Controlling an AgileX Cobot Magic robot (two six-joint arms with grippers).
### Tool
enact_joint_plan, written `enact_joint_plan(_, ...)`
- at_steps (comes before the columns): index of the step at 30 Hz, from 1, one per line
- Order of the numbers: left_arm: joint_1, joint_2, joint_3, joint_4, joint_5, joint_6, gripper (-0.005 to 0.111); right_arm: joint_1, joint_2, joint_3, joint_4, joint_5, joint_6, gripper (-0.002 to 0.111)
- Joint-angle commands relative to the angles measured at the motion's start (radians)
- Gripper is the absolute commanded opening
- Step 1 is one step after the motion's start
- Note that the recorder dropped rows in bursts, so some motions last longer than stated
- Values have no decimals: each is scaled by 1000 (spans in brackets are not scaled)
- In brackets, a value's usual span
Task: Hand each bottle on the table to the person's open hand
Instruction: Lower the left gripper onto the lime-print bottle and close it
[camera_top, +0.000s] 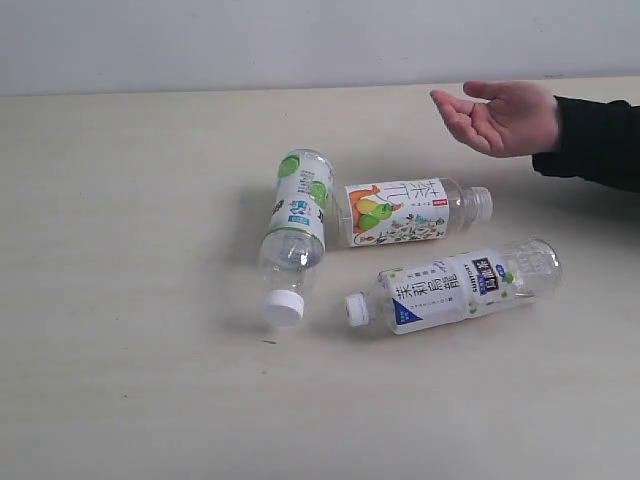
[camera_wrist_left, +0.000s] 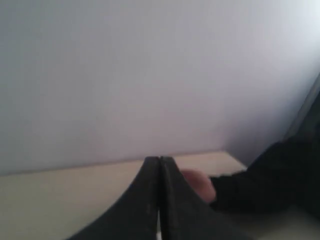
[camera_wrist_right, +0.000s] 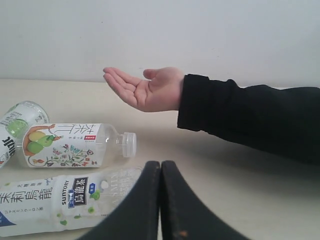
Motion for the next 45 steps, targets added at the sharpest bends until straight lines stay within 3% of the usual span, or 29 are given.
enact_joint_plan(1, 32, 315, -142, 1, 148, 20, 0, -4, -7, 5, -3, -3, 0, 0)
enact_joint_plan(5, 123, 563, -305, 13, 371, 1, 0, -4, -7, 5, -3, -3, 0, 0)
enact_joint_plan(9, 176, 720, -432, 179, 491, -72, 0, -4, -7, 5, -3, -3, 0, 0)
enact_joint_plan(12, 200, 783, -492, 456, 500, -244, 0, -4, -7, 5, -1, -3, 0, 0)
enact_joint_plan(15, 224, 805, -542, 828, 551, -582, 0, -4, -7, 5, -1, -3, 0, 0)
enact_joint_plan(17, 235, 815, -584, 1057, 651, -802, 0, -4, -7, 5, 1, -3, 0, 0)
enact_joint_plan(20, 231, 832, -648, 1261, 860, -992, 0, -4, -7, 5, 1, -3, 0, 0)
enact_joint_plan(26, 158, 841, -725, 1234, 1046, -1007, 2, -4, -7, 5, 1, -3, 0, 0)
enact_joint_plan(29, 106, 872, -773, 1184, 1098, -1008, 16, -4, -7, 5, 1, -3, 0, 0)
enact_joint_plan(37, 21, 1027, -924, 1136, 1107, -1047, 70, -4, -7, 5, -3, -3, 0, 0)
enact_joint_plan(39, 18, 1074, -957, 1138, 1097, -1064, 77, -4, -7, 5, -3, -3, 0, 0)
enact_joint_plan(45, 18, 1188, -1003, 1142, 1041, -1090, 79, -4, -7, 5, -3, -3, 0, 0)
